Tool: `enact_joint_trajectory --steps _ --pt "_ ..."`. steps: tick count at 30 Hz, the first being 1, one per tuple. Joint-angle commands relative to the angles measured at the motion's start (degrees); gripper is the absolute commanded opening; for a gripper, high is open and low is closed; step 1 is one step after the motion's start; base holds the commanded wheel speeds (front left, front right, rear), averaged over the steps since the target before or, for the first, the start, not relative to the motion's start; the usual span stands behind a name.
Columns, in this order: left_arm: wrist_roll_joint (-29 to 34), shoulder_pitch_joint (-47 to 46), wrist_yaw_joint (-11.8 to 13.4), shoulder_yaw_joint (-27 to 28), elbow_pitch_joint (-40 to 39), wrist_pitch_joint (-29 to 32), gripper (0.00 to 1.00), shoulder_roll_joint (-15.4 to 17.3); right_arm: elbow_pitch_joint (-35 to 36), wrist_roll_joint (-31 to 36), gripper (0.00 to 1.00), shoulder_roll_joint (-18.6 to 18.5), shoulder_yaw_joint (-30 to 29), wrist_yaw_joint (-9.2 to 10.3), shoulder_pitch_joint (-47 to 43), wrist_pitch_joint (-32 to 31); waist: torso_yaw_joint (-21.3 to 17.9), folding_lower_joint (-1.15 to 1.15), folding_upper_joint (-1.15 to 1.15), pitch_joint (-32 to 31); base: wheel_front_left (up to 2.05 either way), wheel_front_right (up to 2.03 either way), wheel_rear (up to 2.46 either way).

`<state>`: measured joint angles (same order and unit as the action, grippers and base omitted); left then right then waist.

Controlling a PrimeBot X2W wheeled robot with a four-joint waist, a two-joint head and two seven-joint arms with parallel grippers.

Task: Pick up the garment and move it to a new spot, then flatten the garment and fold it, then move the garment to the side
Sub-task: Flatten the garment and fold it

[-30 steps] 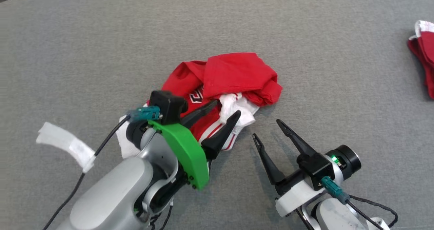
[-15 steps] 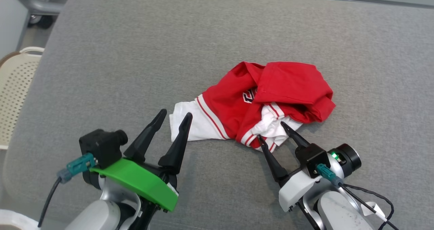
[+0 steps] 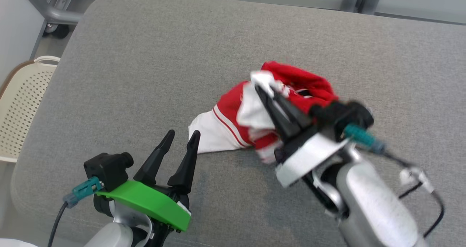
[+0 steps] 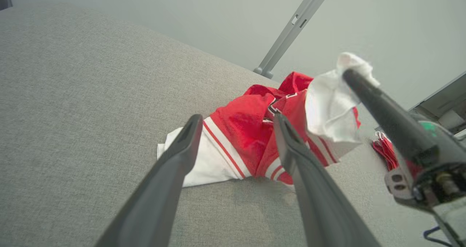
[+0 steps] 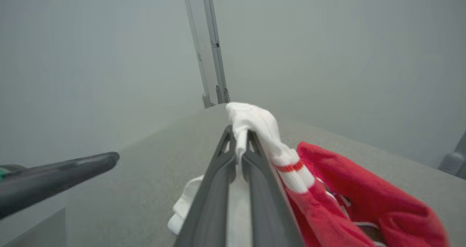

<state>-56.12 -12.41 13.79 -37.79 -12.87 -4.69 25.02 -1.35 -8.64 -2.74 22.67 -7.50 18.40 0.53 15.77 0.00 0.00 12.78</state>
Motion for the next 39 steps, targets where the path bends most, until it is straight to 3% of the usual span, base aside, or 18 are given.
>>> enact_joint_trajectory --steps 1,2,7,12,15,20,28,33,36,39 --pt "0.1 -0.7 -0.5 0.1 0.7 -0.6 1.0 -0.6 6.2 -4.4 0.0 -0.5 0.2 0.02 4.0 -5.3 -0.6 0.0 0.0 -0.6 0.0 0.0 0.0" --pt "0.1 -0.7 -0.5 0.1 0.7 -0.6 1.0 -0.6 6.2 -4.4 0.0 -0.5 0.2 0.02 4.0 -5.3 -0.6 0.0 0.0 -0.6 0.0 0.0 0.0" --pt "0.3 -1.8 -1.5 -0.8 2.5 -0.9 1.0 -1.9 15.7 -16.8 0.0 -0.2 -3.2 0.0 14.1 -19.3 -0.1 0.0 0.0 -1.6 0.0 0.0 0.0" --pt "1.1 -2.1 -1.5 -1.5 4.7 -1.6 1.0 -3.0 11.3 -28.6 0.0 -0.3 -8.7 0.0 25.0 -27.3 0.7 0.0 0.0 -3.3 0.0 0.0 0.0" --pt "0.6 -2.0 -1.6 -1.7 5.0 -1.6 1.0 -3.4 4.3 -29.8 0.0 -0.2 -13.3 0.0 31.6 -28.6 1.2 0.0 0.0 -4.1 0.0 0.0 0.0" --pt "0.0 -1.2 -1.4 -1.3 5.0 -1.9 1.0 -3.2 -3.9 -24.3 0.0 -0.3 -18.3 0.0 37.6 -31.5 1.0 0.0 0.0 -4.3 0.0 0.0 0.0" --pt "-0.2 -0.8 -1.5 -0.9 4.2 -1.6 1.0 -2.1 1.0 -15.5 0.0 -1.9 -31.4 0.0 25.4 -38.1 -3.3 0.0 0.0 -2.9 0.0 0.0 0.0" --pt "0.5 -2.4 -1.7 -1.4 4.0 -1.0 1.0 -2.3 5.8 -15.6 0.0 -2.8 -39.8 -0.01 13.9 -41.5 -4.7 0.0 0.0 -1.3 0.0 0.0 0.0" --pt "0.6 -2.5 -1.7 -1.5 4.3 -0.6 1.0 -1.8 10.9 -18.8 0.0 -2.2 -39.7 -0.01 4.9 -45.3 -5.7 0.0 0.0 -0.6 0.0 0.0 0.0" --pt "0.4 -2.5 -1.8 -1.5 4.4 -0.3 1.0 -1.4 17.2 -22.8 0.0 -1.3 -35.4 -0.01 -6.2 -49.8 -6.6 0.0 0.0 -0.2 0.0 0.0 0.0"
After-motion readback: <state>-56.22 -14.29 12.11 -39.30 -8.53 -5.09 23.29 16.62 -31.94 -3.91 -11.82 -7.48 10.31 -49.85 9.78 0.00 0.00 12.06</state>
